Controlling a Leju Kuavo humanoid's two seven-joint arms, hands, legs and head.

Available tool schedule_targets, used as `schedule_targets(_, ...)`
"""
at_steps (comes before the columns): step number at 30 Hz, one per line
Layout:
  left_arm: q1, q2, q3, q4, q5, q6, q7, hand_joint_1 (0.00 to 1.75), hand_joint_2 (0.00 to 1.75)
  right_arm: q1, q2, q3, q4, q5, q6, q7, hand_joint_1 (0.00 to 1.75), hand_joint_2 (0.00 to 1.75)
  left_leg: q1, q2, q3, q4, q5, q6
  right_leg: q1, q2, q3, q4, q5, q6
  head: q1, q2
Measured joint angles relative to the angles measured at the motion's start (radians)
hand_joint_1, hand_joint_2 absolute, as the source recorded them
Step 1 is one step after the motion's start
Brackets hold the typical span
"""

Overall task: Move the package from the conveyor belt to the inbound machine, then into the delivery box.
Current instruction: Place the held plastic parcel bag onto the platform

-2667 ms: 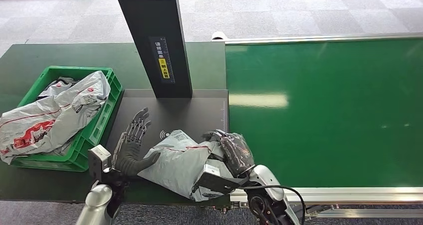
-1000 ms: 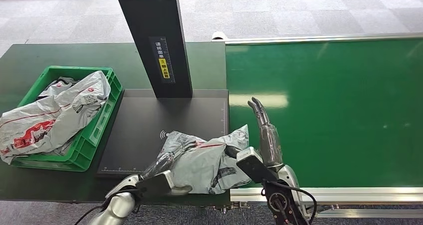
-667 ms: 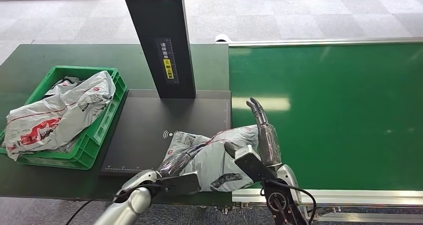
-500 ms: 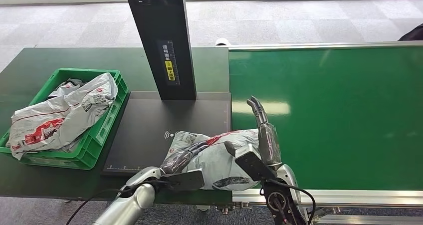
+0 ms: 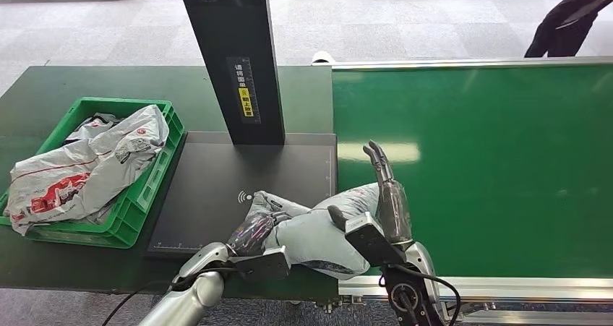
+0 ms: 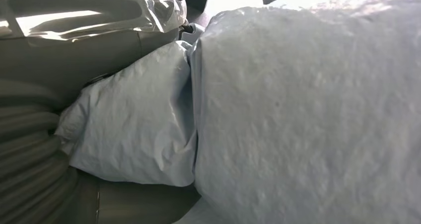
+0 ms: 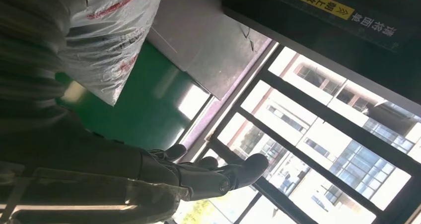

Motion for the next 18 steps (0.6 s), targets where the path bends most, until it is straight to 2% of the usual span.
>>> schedule_targets(1, 0.004, 0.0, 0.001, -0.004, 0.002, 0.006, -0.011, 1.75, 0.0, 0.001, 0.0, 0.0, 0.0, 0.0, 0.0, 0.0, 0.0, 1.75, 0.0, 0.0, 0.0, 0.0, -0.001, 0.0, 0.0, 0.0, 0.0, 0.0, 0.0, 0.0, 0.0, 0.0)
schedule_targets(7, 0.061, 0.002, 0.016, -0.056, 0.051, 0.066, -0.109, 1.75, 0.0, 0.0, 0.0, -0.002, 0.001, -0.001, 0.012, -0.003, 0.0, 1.75, 0.0, 0.001, -0.004, 0.0, -0.001, 0.001, 0.0, 0.001, -0.006, 0.0, 0.0, 0.0, 0.0, 0.0)
schedule_targets(13, 0.098, 0.003, 0.035, -0.099, 0.093, 0.078, -0.141, 1.75, 0.0, -0.004, 0.0, -0.003, 0.004, -0.002, 0.017, -0.006, 0.0, 1.75, 0.0, 0.002, -0.009, 0.0, -0.001, 0.001, 0.0, 0.001, -0.01, 0.0, 0.0, 0.0, 0.0, 0.0)
schedule_targets(18, 0.129, -0.001, 0.065, -0.15, 0.198, 0.107, -0.194, 1.75, 0.0, -0.009, 0.0, -0.003, 0.008, -0.007, 0.018, -0.011, 0.0, 1.75, 0.0, 0.003, -0.011, 0.001, -0.001, 0.001, 0.0, 0.001, -0.013, 0.0, 0.0, 0.0, 0.0, 0.0)
